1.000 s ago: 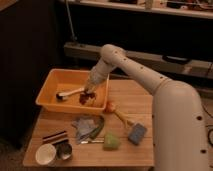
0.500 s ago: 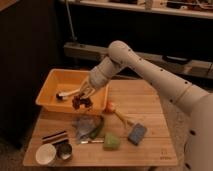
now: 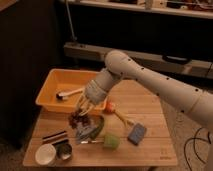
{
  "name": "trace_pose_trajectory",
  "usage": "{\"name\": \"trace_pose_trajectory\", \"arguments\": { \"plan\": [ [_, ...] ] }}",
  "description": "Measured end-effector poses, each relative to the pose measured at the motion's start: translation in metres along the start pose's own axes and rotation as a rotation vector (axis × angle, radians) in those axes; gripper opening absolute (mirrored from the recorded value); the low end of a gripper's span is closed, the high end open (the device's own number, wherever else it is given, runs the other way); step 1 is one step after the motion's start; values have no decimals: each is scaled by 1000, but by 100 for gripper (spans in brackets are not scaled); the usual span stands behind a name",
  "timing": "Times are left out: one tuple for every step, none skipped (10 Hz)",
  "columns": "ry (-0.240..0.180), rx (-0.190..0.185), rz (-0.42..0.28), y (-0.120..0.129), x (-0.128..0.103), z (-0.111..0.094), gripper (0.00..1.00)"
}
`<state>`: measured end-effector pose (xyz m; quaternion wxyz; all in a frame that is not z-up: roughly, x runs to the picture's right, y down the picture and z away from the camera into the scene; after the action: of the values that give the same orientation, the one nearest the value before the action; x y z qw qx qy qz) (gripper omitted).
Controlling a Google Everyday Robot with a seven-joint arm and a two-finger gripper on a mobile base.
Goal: Place grapes in metal cup
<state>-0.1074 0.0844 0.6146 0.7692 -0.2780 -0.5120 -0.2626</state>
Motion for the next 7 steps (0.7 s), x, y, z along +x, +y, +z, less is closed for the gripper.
{"name": "trace_pose_trajectory", "arguments": {
  "plan": [
    [-1,-1,-2,-1,-1,1,0],
    [-1,-2,-2,-1,-1,1,0],
    [0,-18,-12,-1,-2,3,0],
    [-4,-57,-42,-2,-11,12,0],
    [-8,-88,-65,2,-23,21,0],
    [-11,-115,-79,9,-34,28,0],
    [-17,-147,-97,17,-54,43,0]
  ]
}}
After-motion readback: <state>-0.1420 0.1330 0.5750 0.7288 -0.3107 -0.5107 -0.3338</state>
